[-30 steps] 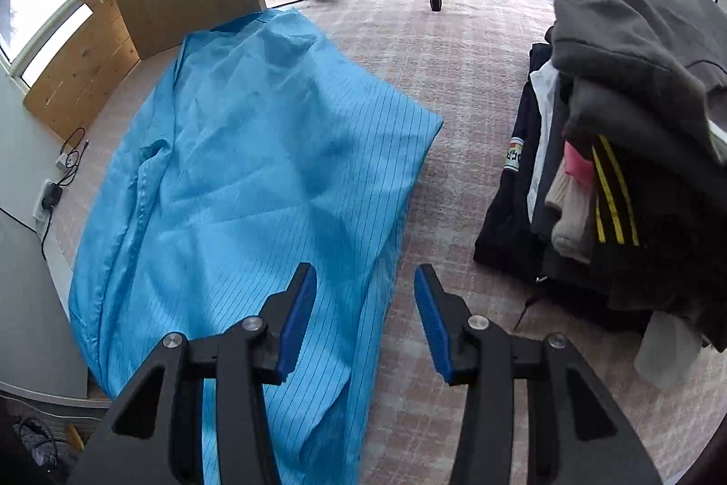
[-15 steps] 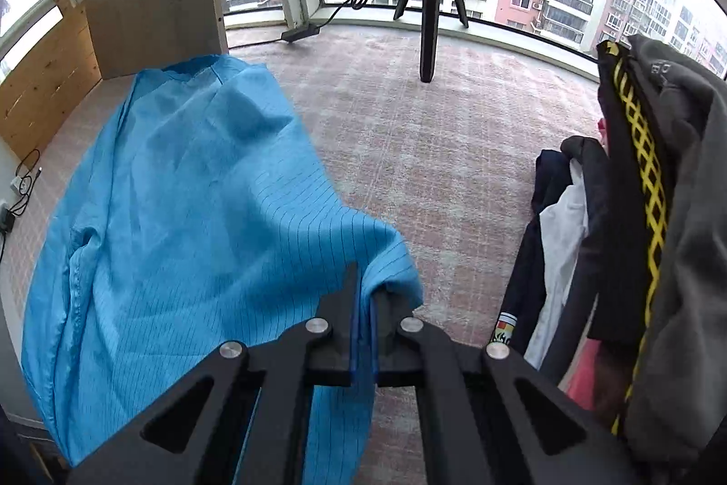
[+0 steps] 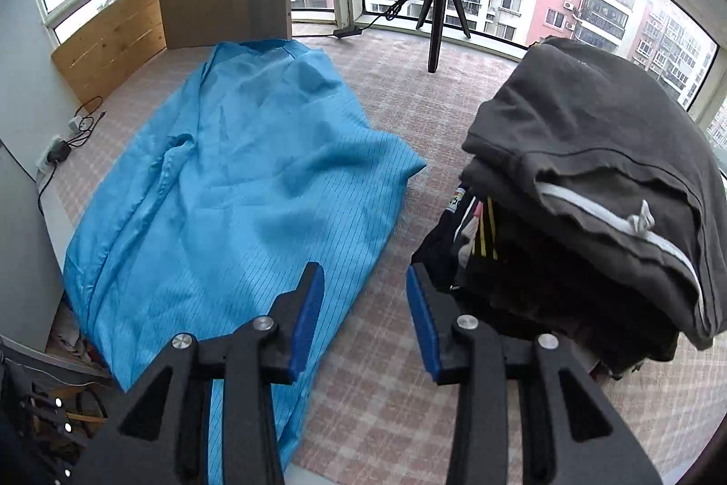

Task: Fold clothes

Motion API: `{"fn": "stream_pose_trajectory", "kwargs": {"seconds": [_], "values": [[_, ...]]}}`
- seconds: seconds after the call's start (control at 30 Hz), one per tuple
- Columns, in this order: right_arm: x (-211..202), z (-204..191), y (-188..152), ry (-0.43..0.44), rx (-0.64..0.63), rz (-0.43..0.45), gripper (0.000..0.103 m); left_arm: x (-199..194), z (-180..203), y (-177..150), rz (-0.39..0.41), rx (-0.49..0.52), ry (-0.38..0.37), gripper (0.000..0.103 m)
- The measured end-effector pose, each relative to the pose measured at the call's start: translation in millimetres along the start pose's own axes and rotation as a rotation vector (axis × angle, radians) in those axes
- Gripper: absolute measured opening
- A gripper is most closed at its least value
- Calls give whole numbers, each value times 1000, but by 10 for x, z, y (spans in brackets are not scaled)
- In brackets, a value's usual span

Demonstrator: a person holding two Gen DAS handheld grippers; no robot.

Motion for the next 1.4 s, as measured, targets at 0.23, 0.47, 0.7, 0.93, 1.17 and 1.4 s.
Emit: {"fn": "stream_pose_trajectory", "kwargs": {"seconds": [0.23,0.47,0.7,0.93,1.17,1.4], "values": [[140,-586,-1405,128,41,-99,37,287,-419,124,0,-81,120,32],[33,-657,-2391,123,134,-211,37,538,-241,-527,-15,-184,188,34],[26,-606,-2454,105,201,-149,37,989,122,-589,6,-260,254,34],[291,-735,-2497,105,192,-215,41,785,-137,-598,81,-377,258,48],[437,-694,-2523,181,267,-238,41,748,-560,-646,150,-530,129,48],[405,-731,-2518,229,252,-235,5,703,-430,-428,177,-433,65,0]]}}
Point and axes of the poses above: each gripper's, at about its wrist camera, not at the fingertips, and x roughly the way its jaws point, z to its right, y to its top, the point moved 3 cm from there along x, roughly the way its jaws point, and after that the axes turned 9 degrees about x, right-handed, at the moved point
